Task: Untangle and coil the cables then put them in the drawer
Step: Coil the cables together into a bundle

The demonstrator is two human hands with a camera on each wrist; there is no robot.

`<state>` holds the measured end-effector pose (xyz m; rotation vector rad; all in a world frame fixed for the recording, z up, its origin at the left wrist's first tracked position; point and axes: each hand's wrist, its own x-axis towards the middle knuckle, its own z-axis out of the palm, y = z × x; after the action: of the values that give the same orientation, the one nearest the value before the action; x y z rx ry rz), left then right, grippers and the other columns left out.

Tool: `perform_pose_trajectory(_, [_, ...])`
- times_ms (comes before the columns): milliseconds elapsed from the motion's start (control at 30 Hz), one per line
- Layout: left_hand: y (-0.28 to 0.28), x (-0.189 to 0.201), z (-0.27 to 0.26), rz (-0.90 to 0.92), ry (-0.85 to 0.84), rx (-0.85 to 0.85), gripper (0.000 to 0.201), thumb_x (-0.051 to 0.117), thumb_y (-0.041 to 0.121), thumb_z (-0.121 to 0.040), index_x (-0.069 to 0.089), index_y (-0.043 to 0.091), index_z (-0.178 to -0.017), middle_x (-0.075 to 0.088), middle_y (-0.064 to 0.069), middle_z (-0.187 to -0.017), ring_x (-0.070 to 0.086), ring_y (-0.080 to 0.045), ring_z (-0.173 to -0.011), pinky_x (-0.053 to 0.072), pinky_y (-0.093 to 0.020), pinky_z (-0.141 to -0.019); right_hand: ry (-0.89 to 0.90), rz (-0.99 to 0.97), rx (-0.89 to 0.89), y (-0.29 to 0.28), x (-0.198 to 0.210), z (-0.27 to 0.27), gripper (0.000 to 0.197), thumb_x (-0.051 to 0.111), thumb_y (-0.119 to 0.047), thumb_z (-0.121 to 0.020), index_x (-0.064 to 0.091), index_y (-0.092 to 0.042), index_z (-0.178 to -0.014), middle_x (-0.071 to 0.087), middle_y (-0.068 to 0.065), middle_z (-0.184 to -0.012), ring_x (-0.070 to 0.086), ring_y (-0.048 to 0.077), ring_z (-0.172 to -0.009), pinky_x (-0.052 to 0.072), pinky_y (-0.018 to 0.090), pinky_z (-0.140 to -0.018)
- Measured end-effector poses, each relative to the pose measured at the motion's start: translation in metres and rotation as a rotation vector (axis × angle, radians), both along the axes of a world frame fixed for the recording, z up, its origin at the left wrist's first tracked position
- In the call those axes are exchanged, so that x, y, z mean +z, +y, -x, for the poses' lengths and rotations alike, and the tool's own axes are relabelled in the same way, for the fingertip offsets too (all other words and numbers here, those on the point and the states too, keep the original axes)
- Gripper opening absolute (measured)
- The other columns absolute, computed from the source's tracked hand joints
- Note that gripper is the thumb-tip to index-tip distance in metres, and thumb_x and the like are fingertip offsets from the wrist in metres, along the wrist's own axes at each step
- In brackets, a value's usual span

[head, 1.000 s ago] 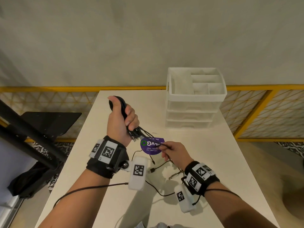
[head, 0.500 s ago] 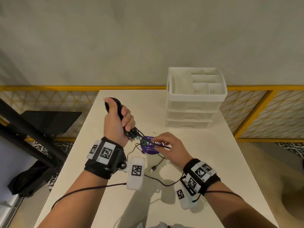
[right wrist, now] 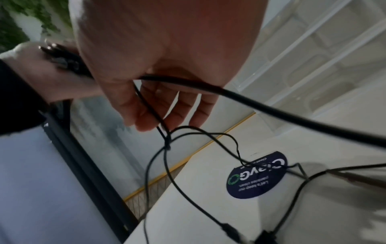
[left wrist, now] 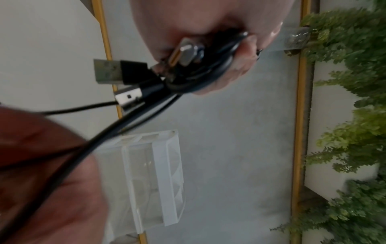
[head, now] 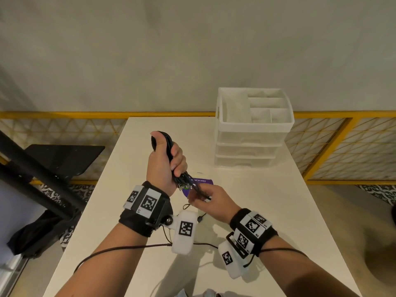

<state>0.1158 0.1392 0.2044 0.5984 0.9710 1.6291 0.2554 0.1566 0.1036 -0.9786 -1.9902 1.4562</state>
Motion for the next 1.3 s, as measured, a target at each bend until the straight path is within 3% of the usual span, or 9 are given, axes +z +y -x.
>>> perform_pose_trajectory(233, [-0.003,0.000,0.011,0.026,0.095,0.087,0.062,0.028,0.066,-0.088,0.039,0.018,-0.051,0.027,0.005,-0.038,0.024,-0.011,-0.029,0.021,-0.021,-0.033,-0.357,-0.192,0.005,0.009,-0.006,-0.012,0.008,0.063,-0.027,-0.082,0.068,-0.023,-0.087,0.057,-0.017,-0.075,0.054,0.008,-0.082,0.038,0.022,-0.076])
perform_pose_trajectory(400, [-0.007,0.000,0.015,0.038,0.156,0.105,0.059,0.030,0.062,-0.090,0.039,0.017,-0.053,0.029,0.005,-0.040,0.024,-0.010,-0.031,0.022,-0.020,-0.033,-0.489,-0.242,0.014,0.017,-0.010,-0.018,0.021,0.068,-0.036,-0.076,0.068,-0.027,-0.095,0.040,-0.002,-0.146,0.040,0.023,-0.127,0.031,0.042,-0.107])
perform_pose_trajectory(567, [-0.008,0.006,0.029,0.019,0.194,0.180,0.058,0.031,0.062,-0.090,0.039,0.017,-0.053,0.030,0.006,-0.039,0.025,-0.010,-0.029,0.023,-0.020,-0.032,-0.442,-0.122,-0.093,0.028,-0.021,-0.034,0.017,0.066,-0.048,-0.067,0.053,-0.037,-0.067,0.061,-0.009,-0.099,0.057,0.014,-0.096,0.048,0.035,-0.082])
perform_pose_trajectory(767, [-0.007,0.019,0.052,-0.012,0.134,0.281,0.061,0.031,0.069,-0.085,0.042,0.021,-0.050,0.032,0.007,-0.040,0.025,-0.010,-0.030,0.022,-0.021,-0.032,-0.637,-0.069,-0.164,0.033,-0.039,-0.059,0.025,0.049,-0.041,-0.090,0.051,-0.020,-0.077,0.056,0.001,-0.085,0.051,0.020,-0.082,0.037,0.031,-0.072])
perform_pose_trajectory(900, [-0.008,0.019,0.045,-0.034,0.116,0.234,0.061,0.028,0.069,-0.086,0.041,0.020,-0.051,0.031,0.007,-0.039,0.025,-0.009,-0.029,0.021,-0.021,-0.033,-0.668,-0.024,-0.154,0.031,-0.044,-0.066,0.030,0.049,-0.041,-0.090,0.041,-0.029,-0.064,0.047,-0.008,-0.069,0.050,0.022,-0.079,0.032,0.027,-0.061])
perform_pose_trajectory(967, [-0.007,0.016,0.037,-0.042,0.111,0.187,0.062,0.027,0.068,-0.086,0.040,0.020,-0.051,0.031,0.008,-0.039,0.025,-0.009,-0.029,0.019,-0.022,-0.034,-0.675,0.006,-0.108,0.031,-0.040,-0.064,0.012,0.057,-0.039,-0.086,0.056,-0.028,-0.083,0.057,-0.003,-0.092,0.054,0.021,-0.095,0.038,0.026,-0.073])
perform_pose_trajectory(1066, [-0.004,0.014,0.022,-0.039,0.082,0.098,0.064,0.022,0.068,-0.087,0.038,0.020,-0.048,0.027,0.007,-0.037,0.023,-0.009,-0.028,0.015,-0.024,-0.037,-0.561,0.036,-0.008,0.027,-0.019,-0.050,0.059,0.067,-0.033,-0.081,0.043,-0.020,-0.133,0.042,0.003,-0.138,0.041,0.018,-0.127,0.032,0.027,-0.103])
perform_pose_trajectory(1200, [0.000,0.013,0.002,-0.035,0.015,-0.032,0.065,0.026,0.072,-0.080,0.038,0.019,-0.045,0.026,0.006,-0.035,0.022,-0.009,-0.027,0.018,-0.021,-0.032,-0.237,-0.017,0.081,0.018,0.022,-0.015,0.089,0.073,-0.036,-0.075,0.020,-0.023,-0.145,0.032,-0.010,-0.143,0.033,0.005,-0.130,0.027,0.022,-0.107])
perform_pose_trajectory(1300, [0.001,0.016,-0.007,-0.041,-0.031,-0.103,0.063,0.029,0.074,-0.074,0.037,0.019,-0.044,0.026,0.006,-0.034,0.022,-0.009,-0.026,0.018,-0.022,-0.032,-0.132,-0.047,0.094,0.011,0.038,0.001,0.060,0.070,-0.027,-0.078,0.042,-0.021,-0.131,0.055,0.000,-0.129,0.054,0.012,-0.114,0.042,0.024,-0.099])
